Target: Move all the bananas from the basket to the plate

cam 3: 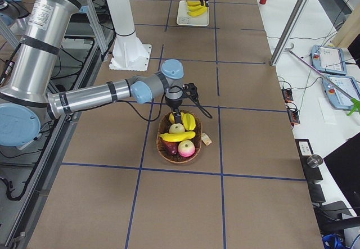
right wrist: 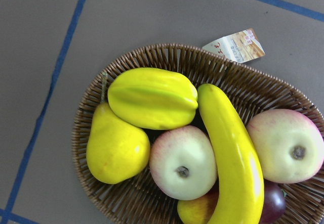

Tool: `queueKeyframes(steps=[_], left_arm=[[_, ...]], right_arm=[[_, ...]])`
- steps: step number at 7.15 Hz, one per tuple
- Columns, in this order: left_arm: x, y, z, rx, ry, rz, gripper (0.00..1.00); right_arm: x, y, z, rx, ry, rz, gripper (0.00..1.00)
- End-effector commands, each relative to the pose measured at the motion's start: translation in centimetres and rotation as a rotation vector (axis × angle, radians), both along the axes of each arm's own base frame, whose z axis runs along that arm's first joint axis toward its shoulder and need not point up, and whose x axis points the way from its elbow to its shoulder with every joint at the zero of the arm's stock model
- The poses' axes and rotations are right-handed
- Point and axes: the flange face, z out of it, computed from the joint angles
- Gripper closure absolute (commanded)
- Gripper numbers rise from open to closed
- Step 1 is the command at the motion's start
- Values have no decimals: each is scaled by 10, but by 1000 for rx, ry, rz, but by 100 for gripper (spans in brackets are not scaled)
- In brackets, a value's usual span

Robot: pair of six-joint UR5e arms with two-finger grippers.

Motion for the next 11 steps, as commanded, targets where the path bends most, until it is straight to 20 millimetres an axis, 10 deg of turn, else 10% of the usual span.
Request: queueKeyframes(steps=[1, 6, 9, 11], left_arm=[[0, 1, -3, 5, 2, 0, 0], [6, 3, -2, 5, 0, 8, 0], [6, 4, -2, 5, 0, 9, 0], [9, 5, -2, 5, 0, 15, 0]], right_arm=[[12, 22, 67, 0, -39, 53, 1], [3, 25, 116, -41, -148, 174, 5], [-18, 23, 115, -37, -147, 131, 22], [-19, 24, 116, -42, -147, 127, 51]])
